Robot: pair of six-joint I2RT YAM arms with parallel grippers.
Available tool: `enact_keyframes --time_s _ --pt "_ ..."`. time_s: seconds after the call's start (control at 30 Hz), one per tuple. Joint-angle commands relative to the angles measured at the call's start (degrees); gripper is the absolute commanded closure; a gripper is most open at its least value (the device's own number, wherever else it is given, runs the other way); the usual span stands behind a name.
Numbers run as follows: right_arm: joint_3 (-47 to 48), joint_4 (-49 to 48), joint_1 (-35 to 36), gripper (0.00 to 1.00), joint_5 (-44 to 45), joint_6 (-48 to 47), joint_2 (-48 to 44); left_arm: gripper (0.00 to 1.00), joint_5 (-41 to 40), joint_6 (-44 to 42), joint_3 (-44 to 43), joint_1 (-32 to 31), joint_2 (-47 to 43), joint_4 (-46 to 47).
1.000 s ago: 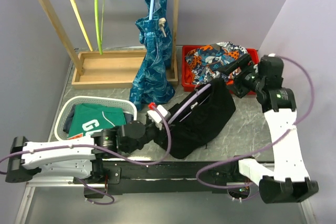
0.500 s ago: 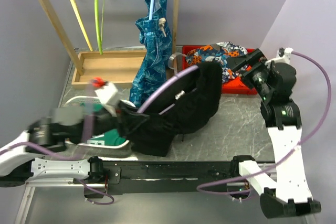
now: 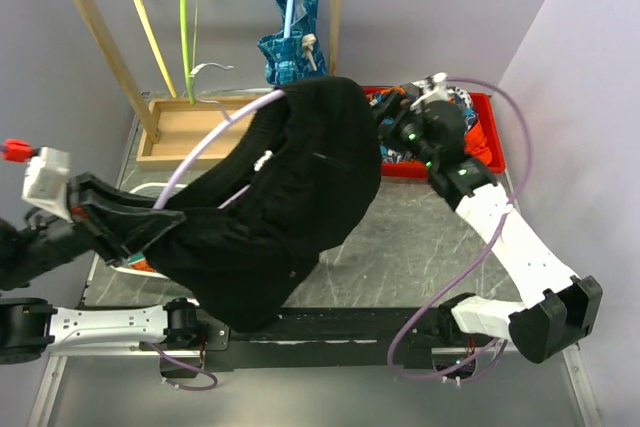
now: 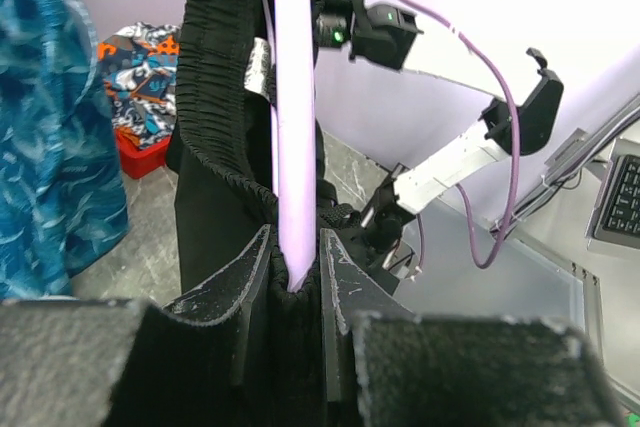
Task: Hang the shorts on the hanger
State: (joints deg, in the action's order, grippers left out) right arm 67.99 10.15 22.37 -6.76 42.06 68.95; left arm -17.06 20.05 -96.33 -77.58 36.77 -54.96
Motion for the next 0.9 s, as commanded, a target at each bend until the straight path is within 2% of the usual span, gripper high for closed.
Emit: enact_keyframes --time_s 0.0,0.13,0.33,0.57,0.87 --pt "-2.59 -9.45 10.11 0.1 5.52 -1.11 -1.18 0.99 -3.41 1.04 -2.72 0.94 -2.32 1.44" --pt "-8.38 -15.58 20.92 0.11 12.81 0.21 -4.69 0.99 -5.26 1.92 -1.67 1.91 -5.21 0.56" --pt "-6.13 -17.8 32.71 0.11 18.89 -0.22 -1.47 0.99 -7.81 3.59 1.41 5.16 -8.9 -0.32" --pt "4.77 -15.78 39.14 0.11 21.09 -2.34 8.91 0.99 -8.52 3.76 2.12 8.5 -11.99 -1.11" --pt "16.64 -7.61 39.68 0.11 26.09 -1.64 20.08 0.99 -12.11 3.06 1.67 11.48 -10.06 -1.21"
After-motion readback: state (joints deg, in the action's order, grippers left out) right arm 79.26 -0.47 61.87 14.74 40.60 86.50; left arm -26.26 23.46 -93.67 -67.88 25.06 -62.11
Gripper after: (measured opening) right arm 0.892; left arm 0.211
